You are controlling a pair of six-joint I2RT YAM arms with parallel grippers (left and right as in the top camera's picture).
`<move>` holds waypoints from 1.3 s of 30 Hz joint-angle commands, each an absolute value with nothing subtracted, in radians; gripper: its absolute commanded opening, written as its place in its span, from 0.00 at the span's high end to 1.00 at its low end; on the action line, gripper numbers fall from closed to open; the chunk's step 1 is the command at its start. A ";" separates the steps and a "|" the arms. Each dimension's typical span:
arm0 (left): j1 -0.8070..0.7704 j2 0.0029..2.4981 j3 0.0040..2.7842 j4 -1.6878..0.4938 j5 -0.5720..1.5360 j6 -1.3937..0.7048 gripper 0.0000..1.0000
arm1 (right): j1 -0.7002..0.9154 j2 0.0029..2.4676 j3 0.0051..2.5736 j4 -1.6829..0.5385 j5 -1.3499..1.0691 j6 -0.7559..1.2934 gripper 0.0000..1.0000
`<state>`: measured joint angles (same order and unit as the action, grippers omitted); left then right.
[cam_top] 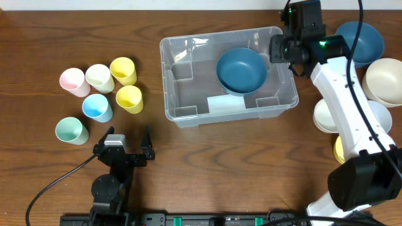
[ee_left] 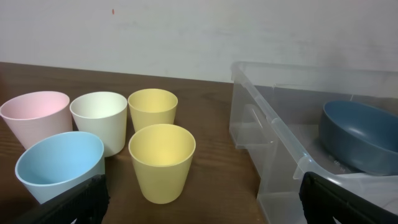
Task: Pack container
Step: 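Lift the teal bowl and carry it over the clear container, then lower the teal bowl into the container and open the right gripper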
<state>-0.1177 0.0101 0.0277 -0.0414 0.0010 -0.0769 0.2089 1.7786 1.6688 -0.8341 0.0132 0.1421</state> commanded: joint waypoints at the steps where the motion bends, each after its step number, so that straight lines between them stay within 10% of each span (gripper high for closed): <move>1: -0.112 0.004 0.004 -0.074 -0.007 -0.064 0.02 | 0.267 1.820 1.670 -0.846 -0.124 0.065 0.67; 39: -0.112 0.004 0.004 -0.074 -0.007 -0.064 0.02 | 0.507 2.131 1.669 -0.777 -0.159 -0.046 0.74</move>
<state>-0.1177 0.0101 0.0277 -0.0414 0.0010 -0.0769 0.5163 2.1326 1.6669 -0.7879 -0.1829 -0.0341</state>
